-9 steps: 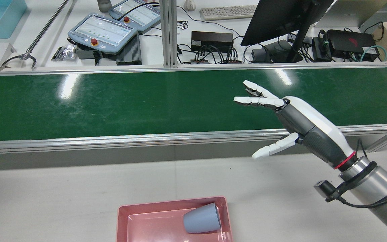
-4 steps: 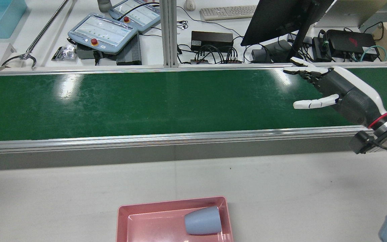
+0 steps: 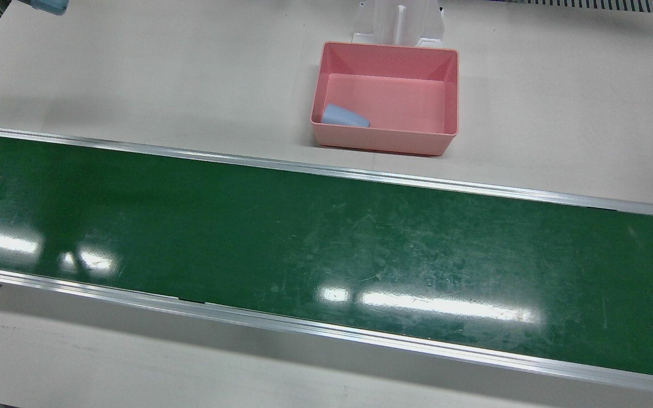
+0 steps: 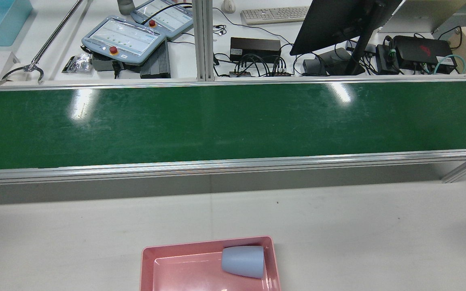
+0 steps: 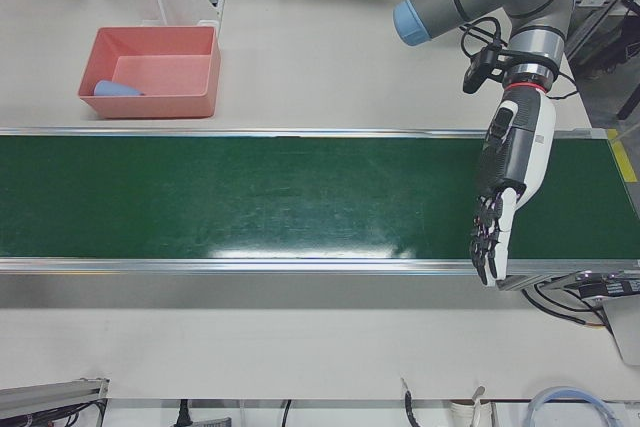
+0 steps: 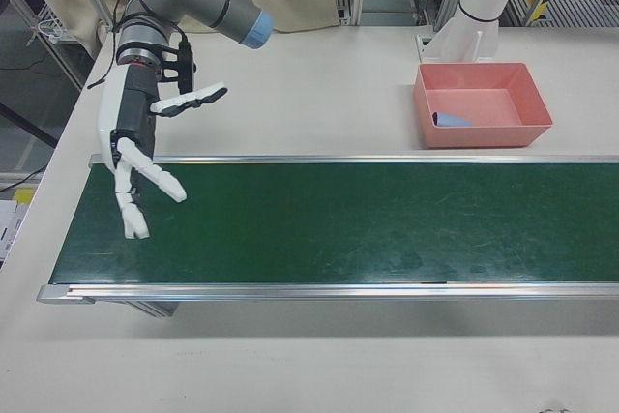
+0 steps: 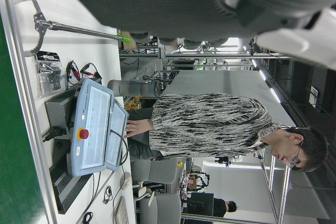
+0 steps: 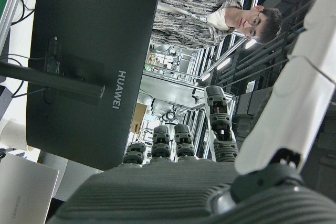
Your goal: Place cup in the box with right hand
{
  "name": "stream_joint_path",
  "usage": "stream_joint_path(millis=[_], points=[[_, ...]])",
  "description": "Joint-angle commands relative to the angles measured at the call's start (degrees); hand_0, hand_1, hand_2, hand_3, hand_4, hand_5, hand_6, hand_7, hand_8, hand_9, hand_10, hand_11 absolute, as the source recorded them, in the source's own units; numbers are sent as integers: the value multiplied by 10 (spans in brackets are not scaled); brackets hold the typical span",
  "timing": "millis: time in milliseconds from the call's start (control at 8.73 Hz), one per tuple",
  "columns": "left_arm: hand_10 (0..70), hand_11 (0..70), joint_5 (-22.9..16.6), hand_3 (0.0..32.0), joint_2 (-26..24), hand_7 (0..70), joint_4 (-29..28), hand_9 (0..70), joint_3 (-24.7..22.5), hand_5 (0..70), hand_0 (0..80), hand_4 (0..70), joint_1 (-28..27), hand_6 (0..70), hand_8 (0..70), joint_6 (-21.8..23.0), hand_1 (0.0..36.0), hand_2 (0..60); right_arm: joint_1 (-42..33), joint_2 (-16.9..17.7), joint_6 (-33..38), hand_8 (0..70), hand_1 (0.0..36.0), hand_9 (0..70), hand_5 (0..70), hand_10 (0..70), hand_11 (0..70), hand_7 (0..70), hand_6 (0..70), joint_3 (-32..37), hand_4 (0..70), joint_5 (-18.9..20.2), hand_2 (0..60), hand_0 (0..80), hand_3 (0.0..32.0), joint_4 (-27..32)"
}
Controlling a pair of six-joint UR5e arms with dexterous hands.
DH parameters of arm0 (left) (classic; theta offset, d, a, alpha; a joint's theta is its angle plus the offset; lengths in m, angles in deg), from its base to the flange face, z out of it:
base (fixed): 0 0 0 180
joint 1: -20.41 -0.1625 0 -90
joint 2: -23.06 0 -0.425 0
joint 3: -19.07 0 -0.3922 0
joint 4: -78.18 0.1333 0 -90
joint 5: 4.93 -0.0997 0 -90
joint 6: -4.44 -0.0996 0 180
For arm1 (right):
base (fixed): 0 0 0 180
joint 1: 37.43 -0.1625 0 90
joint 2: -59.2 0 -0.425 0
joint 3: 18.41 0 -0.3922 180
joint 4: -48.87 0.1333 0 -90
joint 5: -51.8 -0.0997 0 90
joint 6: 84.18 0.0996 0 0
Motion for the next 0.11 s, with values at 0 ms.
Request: stream_joint_path(millis=[0], points=[[0, 0, 0, 0, 0, 0, 1, 0, 0, 0, 0, 0, 0, 0, 0, 0, 0, 0, -3, -2, 11, 75, 66, 149, 41, 55, 91, 169, 48, 82, 95, -3, 34, 454, 6, 72]])
